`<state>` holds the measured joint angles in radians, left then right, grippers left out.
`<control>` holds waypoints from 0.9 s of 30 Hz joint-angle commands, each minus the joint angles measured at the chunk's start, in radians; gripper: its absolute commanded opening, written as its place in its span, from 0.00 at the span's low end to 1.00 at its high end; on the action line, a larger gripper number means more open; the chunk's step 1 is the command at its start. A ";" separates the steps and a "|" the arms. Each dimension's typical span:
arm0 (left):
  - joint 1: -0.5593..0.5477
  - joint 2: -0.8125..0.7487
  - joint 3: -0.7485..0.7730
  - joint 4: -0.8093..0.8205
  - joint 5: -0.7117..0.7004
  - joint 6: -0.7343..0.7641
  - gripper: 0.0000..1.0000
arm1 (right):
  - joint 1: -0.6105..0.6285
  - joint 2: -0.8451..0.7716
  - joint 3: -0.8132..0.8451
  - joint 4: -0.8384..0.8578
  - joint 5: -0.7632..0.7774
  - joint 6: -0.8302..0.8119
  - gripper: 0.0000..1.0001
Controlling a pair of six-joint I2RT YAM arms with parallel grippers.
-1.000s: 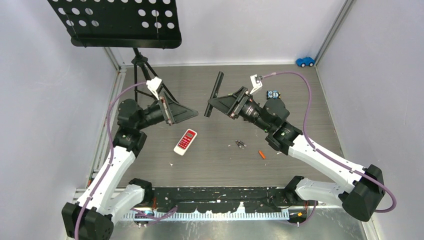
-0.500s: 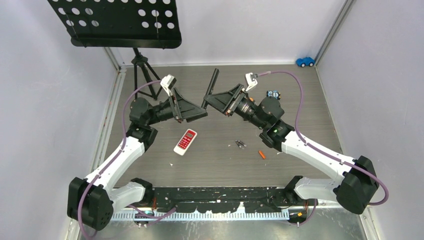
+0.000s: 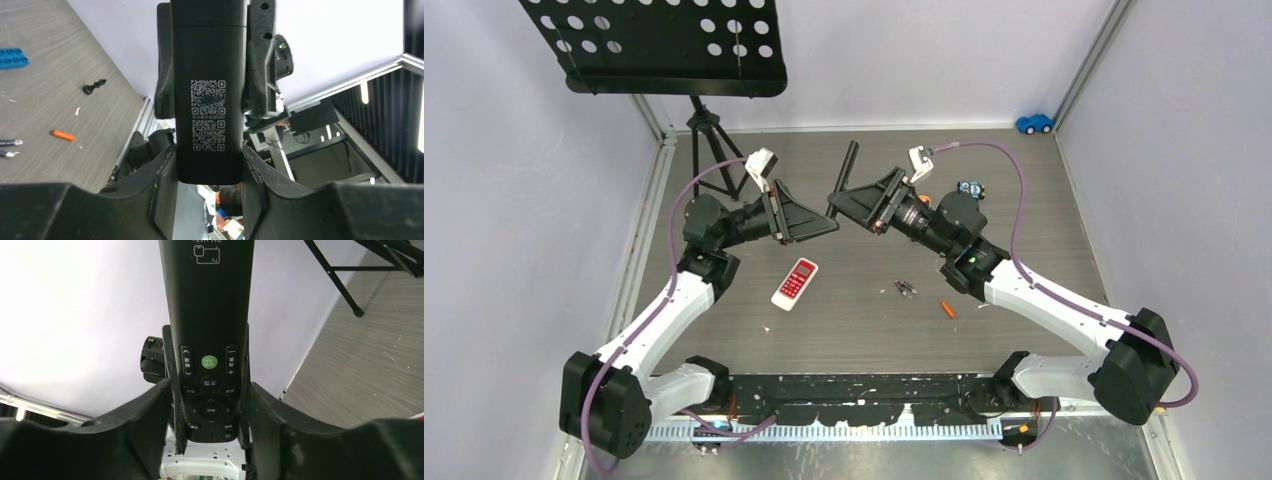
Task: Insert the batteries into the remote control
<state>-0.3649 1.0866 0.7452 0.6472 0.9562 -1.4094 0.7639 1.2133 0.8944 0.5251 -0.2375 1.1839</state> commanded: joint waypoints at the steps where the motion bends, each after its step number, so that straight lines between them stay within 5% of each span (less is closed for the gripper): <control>1: -0.003 -0.006 0.055 -0.147 0.034 0.184 0.00 | 0.002 -0.023 0.070 -0.087 0.014 -0.055 0.72; 4: -0.003 -0.032 0.141 -0.523 -0.001 0.477 0.00 | 0.001 -0.054 0.114 -0.264 0.062 -0.127 0.88; 9: -0.034 -0.081 0.328 -1.072 -0.245 1.005 0.00 | -0.021 -0.071 0.227 -0.598 0.132 -0.172 0.90; 19: -0.139 -0.199 0.337 -1.144 -0.594 1.297 0.00 | -0.031 -0.036 0.319 -0.631 0.035 -0.131 0.89; 27: -0.173 -0.228 0.319 -1.202 -0.714 1.449 0.00 | -0.031 0.009 0.386 -0.662 -0.019 -0.181 0.88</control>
<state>-0.5205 0.8780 1.0702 -0.5247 0.3237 -0.0952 0.7330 1.1923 1.1900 -0.1108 -0.2054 1.0515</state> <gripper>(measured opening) 0.432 0.887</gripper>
